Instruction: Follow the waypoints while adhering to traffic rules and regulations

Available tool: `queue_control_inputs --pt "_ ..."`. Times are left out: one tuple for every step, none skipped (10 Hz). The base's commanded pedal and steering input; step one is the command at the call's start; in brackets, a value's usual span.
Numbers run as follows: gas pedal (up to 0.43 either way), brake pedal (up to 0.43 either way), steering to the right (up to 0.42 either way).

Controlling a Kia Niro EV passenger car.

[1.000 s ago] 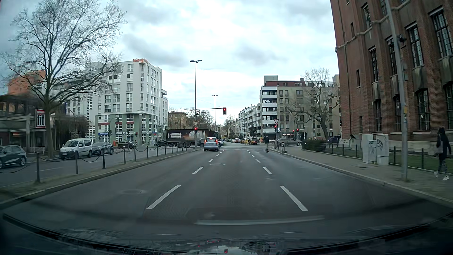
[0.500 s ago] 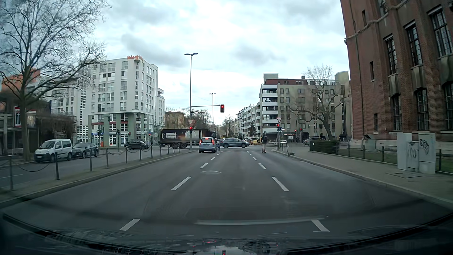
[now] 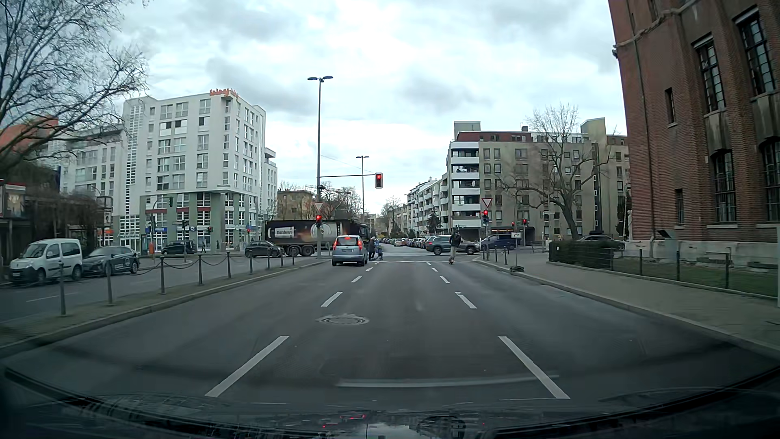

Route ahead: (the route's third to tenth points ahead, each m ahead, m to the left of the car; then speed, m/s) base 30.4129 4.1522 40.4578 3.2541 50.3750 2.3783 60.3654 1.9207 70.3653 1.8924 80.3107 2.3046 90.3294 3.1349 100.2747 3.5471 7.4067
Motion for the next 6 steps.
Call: queue_control_inputs --pt "0.0 0.146 0.002" --pt "0.0 0.152 0.002" --pt "0.0 0.159 0.002" --pt "0.0 0.165 0.002" --pt "0.0 0.171 0.002" --pt "0.0 0.177 0.002"
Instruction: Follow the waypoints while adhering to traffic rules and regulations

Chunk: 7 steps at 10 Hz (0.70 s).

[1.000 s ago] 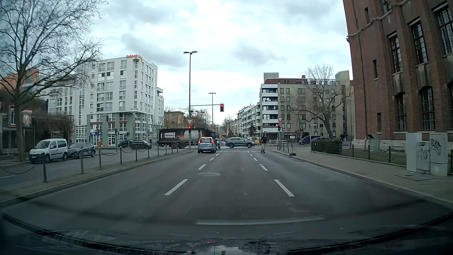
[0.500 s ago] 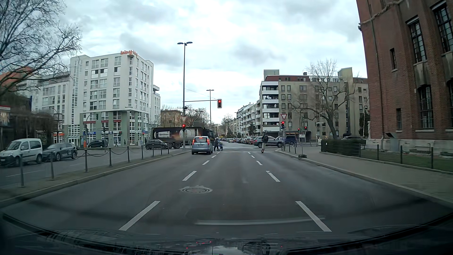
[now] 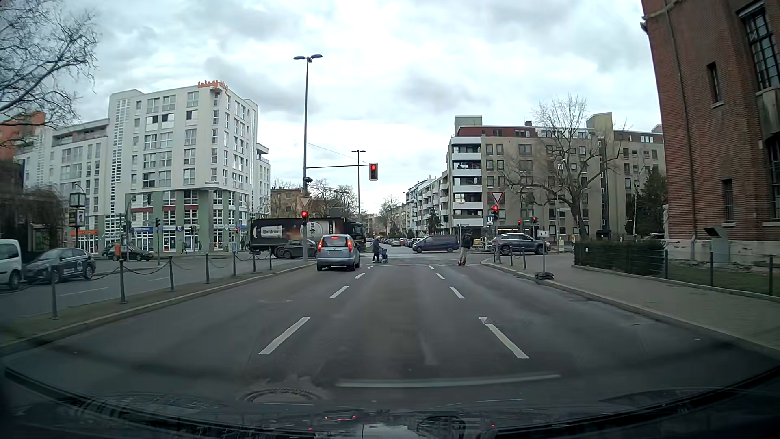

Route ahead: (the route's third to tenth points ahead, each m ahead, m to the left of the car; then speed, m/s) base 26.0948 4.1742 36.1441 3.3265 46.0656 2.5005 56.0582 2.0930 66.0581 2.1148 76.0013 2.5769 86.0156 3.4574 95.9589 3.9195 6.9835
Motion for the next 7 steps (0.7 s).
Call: queue_control_inputs --pt "0.0 0.183 0.002" --pt "0.0 0.189 0.002" --pt "0.0 0.201 0.002" --pt "0.0 0.213 0.002" --pt "0.0 0.213 0.002" --pt "0.0 0.232 0.002" --pt "0.0 0.232 0.002"
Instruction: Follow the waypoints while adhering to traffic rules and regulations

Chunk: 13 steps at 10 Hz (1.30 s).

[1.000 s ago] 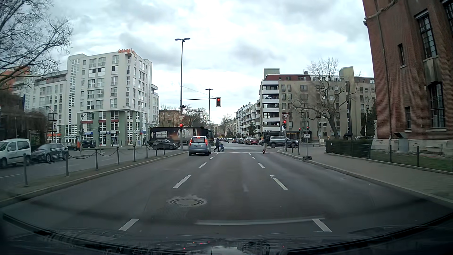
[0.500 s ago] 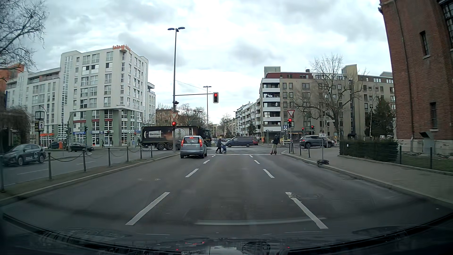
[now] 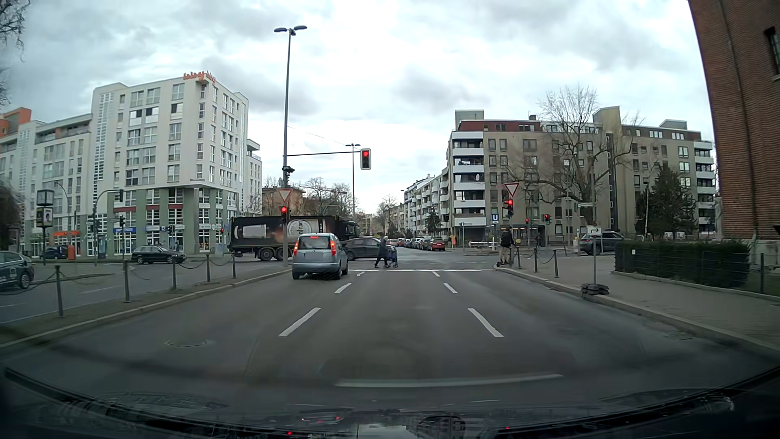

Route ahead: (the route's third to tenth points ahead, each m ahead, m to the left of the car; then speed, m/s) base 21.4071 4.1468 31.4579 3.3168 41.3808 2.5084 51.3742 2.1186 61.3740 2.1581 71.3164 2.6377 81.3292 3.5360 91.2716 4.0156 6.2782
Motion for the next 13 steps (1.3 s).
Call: queue_control_inputs --pt "0.0 0.232 0.002" --pt "0.0 0.232 0.002" --pt "0.0 0.232 0.002" --pt "0.0 0.232 0.002" --pt "0.0 0.232 0.001" --pt "0.0 0.232 -0.001" --pt "0.0 0.232 -0.003" --pt "0.0 0.232 -0.004" --pt "0.0 0.238 -0.004" --pt "0.0 0.238 -0.004" --pt "0.0 0.238 -0.001" --pt "0.0 0.244 0.0" --pt "0.0 0.244 0.0"
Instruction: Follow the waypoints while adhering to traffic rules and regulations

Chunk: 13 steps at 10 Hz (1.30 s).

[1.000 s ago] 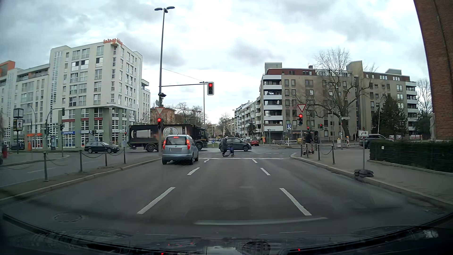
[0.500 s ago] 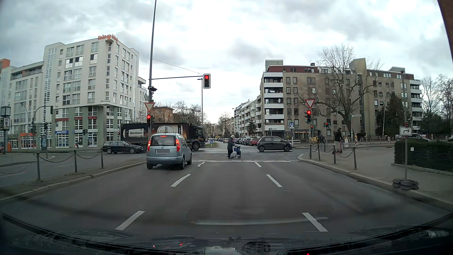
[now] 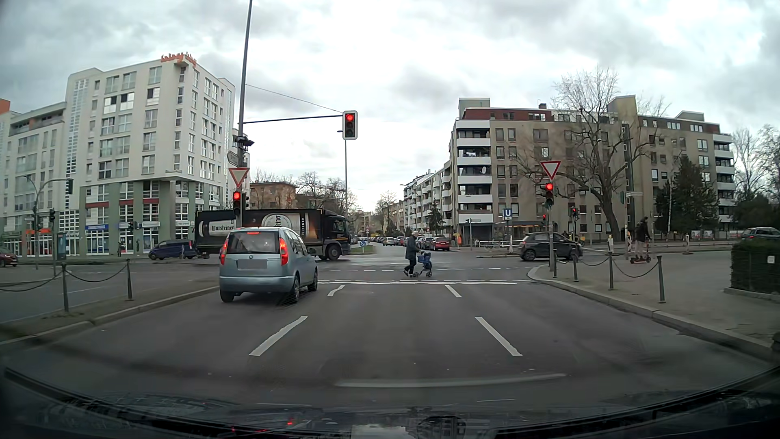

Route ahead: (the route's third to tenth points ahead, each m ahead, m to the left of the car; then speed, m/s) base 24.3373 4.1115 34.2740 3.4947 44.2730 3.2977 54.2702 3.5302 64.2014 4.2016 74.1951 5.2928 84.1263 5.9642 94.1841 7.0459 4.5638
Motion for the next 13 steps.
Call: queue_control_inputs --pt "0.0 0.256 0.0" --pt "0.0 0.262 -0.001" --pt "0.0 0.262 -0.002" --pt "0.0 0.262 -0.002" --pt "0.0 0.262 -0.002" --pt "0.0 0.262 -0.003" --pt "0.0 0.262 -0.003" --pt "0.0 0.262 -0.002" --pt "0.0 0.256 -0.002" --pt "0.0 0.25 -0.003" --pt "0.0 0.238 -0.002" --pt "0.0 0.232 -0.002" --pt "0.0 0.232 -0.002"
